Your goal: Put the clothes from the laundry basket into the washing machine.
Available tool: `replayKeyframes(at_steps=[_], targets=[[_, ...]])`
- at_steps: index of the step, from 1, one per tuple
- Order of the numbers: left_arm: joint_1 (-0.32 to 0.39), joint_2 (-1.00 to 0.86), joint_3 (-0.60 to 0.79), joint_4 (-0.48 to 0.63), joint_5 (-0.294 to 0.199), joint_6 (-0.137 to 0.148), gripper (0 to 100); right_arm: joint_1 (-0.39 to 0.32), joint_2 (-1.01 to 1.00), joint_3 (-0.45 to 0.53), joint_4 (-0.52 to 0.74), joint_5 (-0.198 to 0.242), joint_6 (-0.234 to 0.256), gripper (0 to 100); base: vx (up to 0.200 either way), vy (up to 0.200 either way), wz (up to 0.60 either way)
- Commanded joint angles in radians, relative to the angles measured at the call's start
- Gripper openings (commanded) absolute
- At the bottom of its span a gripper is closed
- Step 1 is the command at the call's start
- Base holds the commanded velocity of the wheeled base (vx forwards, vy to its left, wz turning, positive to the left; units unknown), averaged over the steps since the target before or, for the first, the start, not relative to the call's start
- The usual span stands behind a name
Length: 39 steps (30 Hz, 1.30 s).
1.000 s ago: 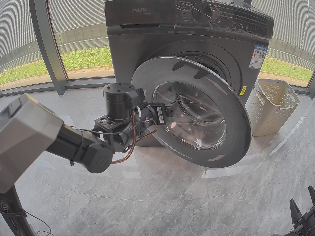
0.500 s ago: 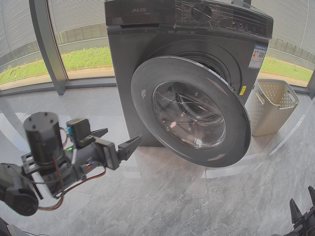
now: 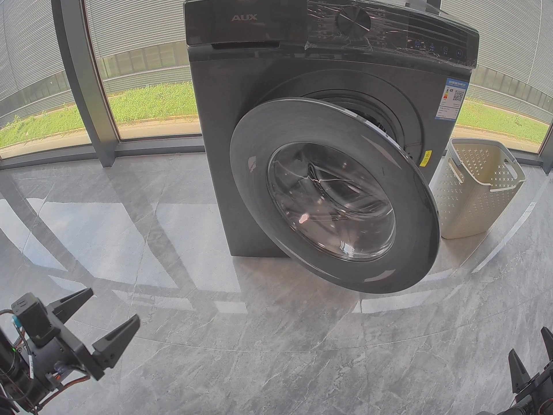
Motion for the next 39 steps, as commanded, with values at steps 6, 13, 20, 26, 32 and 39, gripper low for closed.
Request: replayKeyframes(at_steps=[6, 13, 20, 26, 32, 39], targets=[[0.372, -0.531, 0.063, 0.364, -0.024, 0.042, 100, -0.001, -0.016, 0.010, 0.000, 0.001, 0.001, 100, 0.000, 0.000, 0.00], [0.559, -0.880, 0.063, 0.687, -0.149, 0.121, 100, 0.000, -0.016, 0.008, 0.000, 0.001, 0.001, 100, 0.000, 0.000, 0.00], [0.582, -0.910, 0.059, 0.704, -0.161, 0.111, 100, 0.000, -0.016, 0.010, -0.001, 0.001, 0.001, 100, 0.000, 0.000, 0.00], [0.582, -0.908, 0.059, 0.733, -0.103, 0.111, 100, 0.000, -0.016, 0.018, -0.023, 0.005, -0.001, 100, 0.000, 0.000, 0.00], [0.564, -0.939, 0.061, 0.762, -0.152, 0.154, 100, 0.000, -0.016, 0.018, -0.024, 0.007, 0.008, 100, 0.000, 0.000, 0.00], [0.548, -0.962, 0.059, 0.764, -0.162, 0.147, 100, 0.000, -0.016, 0.018, -0.024, 0.007, 0.007, 100, 0.000, 0.000, 0.00]])
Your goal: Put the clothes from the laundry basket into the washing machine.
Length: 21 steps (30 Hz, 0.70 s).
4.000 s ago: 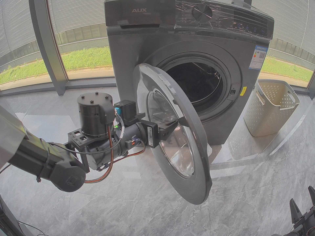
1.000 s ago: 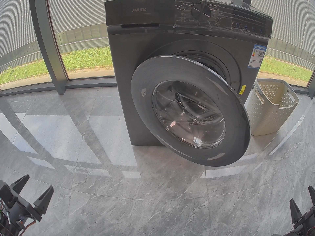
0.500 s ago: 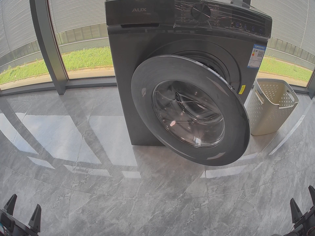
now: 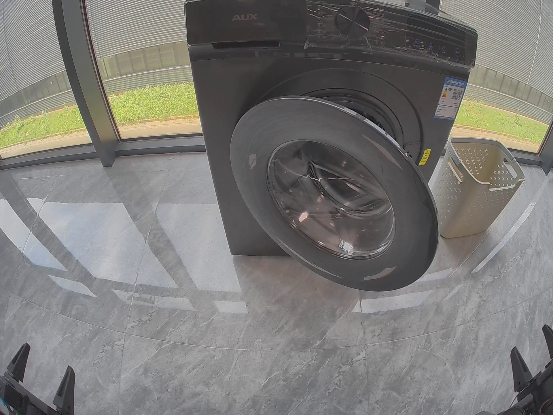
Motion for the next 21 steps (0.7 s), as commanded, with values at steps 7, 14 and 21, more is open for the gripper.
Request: replayKeyframes(at_steps=[7, 14, 21], targets=[[-0.005, -0.024, 0.015, 0.000, -0.002, -0.005, 100, 0.019, 0.019, -0.248, -0.073, 0.011, 0.064, 100, 0.000, 0.000, 0.00], [-0.005, -0.024, 0.015, 0.000, 0.000, -0.019, 100, 0.246, 0.255, -0.214, -0.016, 0.045, 0.076, 100, 0.000, 0.000, 0.00], [-0.005, -0.024, 0.015, 0.000, 0.000, -0.019, 100, 0.318, 0.617, -0.245, -0.170, 0.097, 0.154, 100, 0.000, 0.000, 0.00]])
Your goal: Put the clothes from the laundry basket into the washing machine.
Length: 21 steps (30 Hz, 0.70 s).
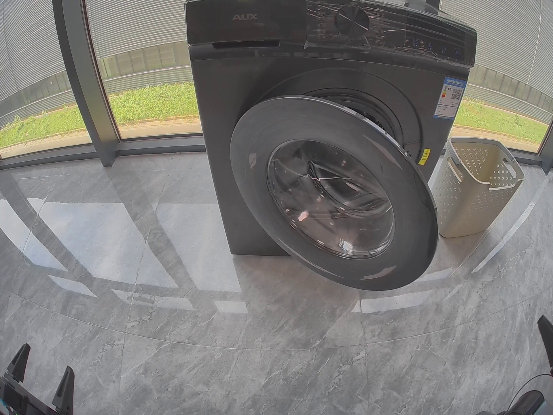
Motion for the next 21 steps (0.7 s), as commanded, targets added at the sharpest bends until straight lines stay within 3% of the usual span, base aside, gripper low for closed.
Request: replayKeyframes(at_steps=[1, 5, 9, 12, 21], targets=[[0.000, -0.012, 0.015, 0.000, 0.000, -0.002, 100, 0.116, 0.447, 0.000, -0.159, 0.044, 0.076, 100, 0.000, 0.000, 0.00], [0.000, -0.012, 0.015, 0.000, 0.000, -0.005, 100, 0.112, 0.708, -0.022, -0.360, 0.044, 0.105, 100, 0.000, 0.000, 0.00], [0.000, -0.012, 0.015, -0.002, 0.007, -0.008, 100, 0.112, 0.891, -0.029, -0.526, 0.044, 0.099, 100, 0.000, 0.000, 0.00], [0.002, -0.012, 0.015, -0.002, 0.007, -0.008, 100, 0.110, 0.993, -0.046, -0.600, 0.042, 0.091, 100, 0.000, -0.200, 0.00], [0.000, -0.012, 0.015, -0.002, 0.006, -0.005, 100, 0.109, 1.156, -0.114, -0.669, 0.039, 0.093, 100, 0.000, -0.200, 0.00]])
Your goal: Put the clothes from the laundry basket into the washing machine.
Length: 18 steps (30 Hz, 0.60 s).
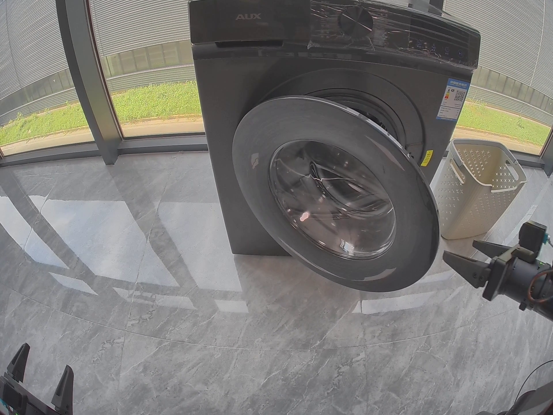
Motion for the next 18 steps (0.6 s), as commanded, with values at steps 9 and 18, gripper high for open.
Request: replayKeyframes(at_steps=[9, 18], targets=[[-0.001, -0.013, 0.015, 0.000, -0.006, 0.011, 100, 0.015, 0.246, -0.057, -0.085, -0.004, 0.005, 100, 0.000, -0.044, 0.00], [0.001, -0.013, 0.015, 0.000, -0.006, 0.012, 100, 0.035, 0.252, -0.043, -0.084, 0.001, 0.001, 100, 0.133, 0.000, 0.00]])
